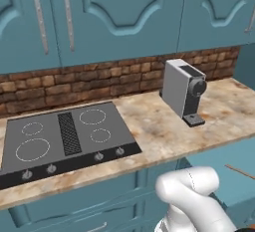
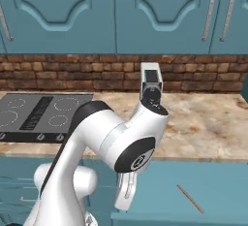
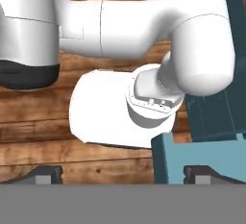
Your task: Take a straw from the drawer in front and place it inside the glass cup on the dining counter.
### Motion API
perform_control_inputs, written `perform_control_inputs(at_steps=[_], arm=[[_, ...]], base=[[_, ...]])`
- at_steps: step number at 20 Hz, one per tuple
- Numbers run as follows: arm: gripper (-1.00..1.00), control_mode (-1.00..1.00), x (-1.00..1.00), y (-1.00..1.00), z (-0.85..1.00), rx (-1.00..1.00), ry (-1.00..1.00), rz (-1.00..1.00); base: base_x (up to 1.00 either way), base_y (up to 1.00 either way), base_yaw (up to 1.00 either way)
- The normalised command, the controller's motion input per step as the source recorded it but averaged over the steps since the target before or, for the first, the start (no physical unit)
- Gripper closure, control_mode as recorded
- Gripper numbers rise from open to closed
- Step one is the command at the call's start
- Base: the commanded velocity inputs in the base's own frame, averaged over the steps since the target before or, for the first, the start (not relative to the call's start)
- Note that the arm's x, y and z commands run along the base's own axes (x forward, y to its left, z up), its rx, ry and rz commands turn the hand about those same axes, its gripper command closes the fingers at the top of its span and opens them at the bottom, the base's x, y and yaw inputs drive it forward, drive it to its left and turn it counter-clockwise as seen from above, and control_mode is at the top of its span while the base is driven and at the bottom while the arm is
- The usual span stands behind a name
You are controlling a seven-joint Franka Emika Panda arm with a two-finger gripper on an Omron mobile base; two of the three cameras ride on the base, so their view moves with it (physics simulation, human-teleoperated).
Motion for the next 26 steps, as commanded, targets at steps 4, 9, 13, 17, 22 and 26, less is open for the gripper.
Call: perform_control_inputs(at_steps=[4, 9, 13, 17, 22, 26], arm=[[-1.0, 1.0, 0.0, 0.0, 0.0, 0.0, 0.0, 0.0], [-1.0, 1.0, 0.0, 0.0, 0.0, 0.0, 0.0, 0.0], [-1.0, 1.0, 0.0, 0.0, 0.0, 0.0, 0.0, 0.0], [-1.0, 1.0, 0.0, 0.0, 0.0, 0.0, 0.0, 0.0], [-1.0, 1.0, 0.0, 0.0, 0.0, 0.0, 0.0, 0.0], [-1.0, 1.0, 0.0, 0.0, 0.0, 0.0, 0.0, 0.0]], base=[[0.0, 0.54, -0.39], [-0.04, 0.28, -0.45], [0.0, 0.0, -0.55], [0.13, 0.09, -0.46], [0.42, 0.28, -0.32], [0.62, 0.24, -0.22]])
